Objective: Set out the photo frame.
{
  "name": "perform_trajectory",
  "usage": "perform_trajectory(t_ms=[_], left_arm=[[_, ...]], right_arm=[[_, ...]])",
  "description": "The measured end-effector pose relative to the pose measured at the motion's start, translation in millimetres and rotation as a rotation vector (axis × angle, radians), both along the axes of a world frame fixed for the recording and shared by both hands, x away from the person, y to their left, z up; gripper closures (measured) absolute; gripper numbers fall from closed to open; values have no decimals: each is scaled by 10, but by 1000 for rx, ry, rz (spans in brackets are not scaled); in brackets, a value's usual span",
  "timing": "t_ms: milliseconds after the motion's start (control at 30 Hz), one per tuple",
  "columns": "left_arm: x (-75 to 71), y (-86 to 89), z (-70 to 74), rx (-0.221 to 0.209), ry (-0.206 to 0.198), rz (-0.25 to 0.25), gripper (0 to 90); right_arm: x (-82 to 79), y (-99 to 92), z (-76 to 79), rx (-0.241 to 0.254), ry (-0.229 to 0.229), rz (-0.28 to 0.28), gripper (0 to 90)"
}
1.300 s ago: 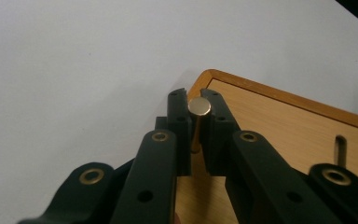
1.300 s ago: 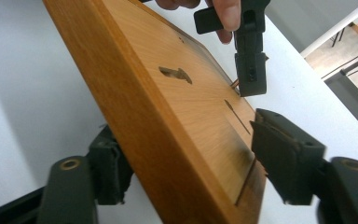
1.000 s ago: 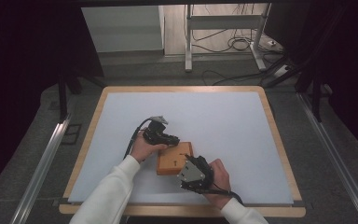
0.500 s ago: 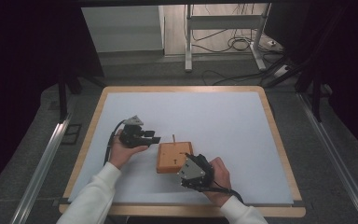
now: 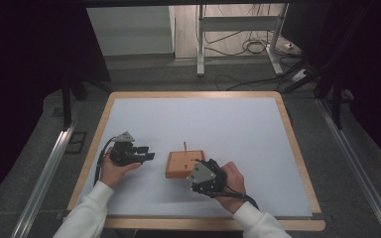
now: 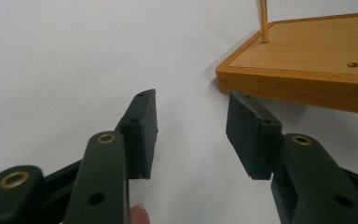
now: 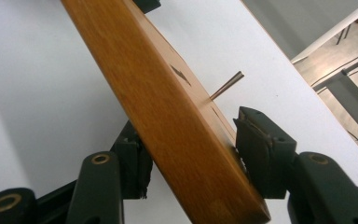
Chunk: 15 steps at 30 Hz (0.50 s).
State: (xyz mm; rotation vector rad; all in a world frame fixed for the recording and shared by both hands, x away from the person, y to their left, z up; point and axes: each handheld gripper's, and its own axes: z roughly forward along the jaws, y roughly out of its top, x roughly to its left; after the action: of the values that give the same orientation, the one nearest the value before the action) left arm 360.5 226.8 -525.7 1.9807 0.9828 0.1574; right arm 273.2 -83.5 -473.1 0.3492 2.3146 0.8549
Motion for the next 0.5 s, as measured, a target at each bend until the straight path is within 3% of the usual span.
perform_trajectory(t_ms=[300,500], left_arm=[[18,16,-47,-7,22,-3,526],[13,19,-49,-5,23,-6,526]], right_arm=[[226,38,215,-39,38,29,534],[295,80,266,-56,52,47,596]])
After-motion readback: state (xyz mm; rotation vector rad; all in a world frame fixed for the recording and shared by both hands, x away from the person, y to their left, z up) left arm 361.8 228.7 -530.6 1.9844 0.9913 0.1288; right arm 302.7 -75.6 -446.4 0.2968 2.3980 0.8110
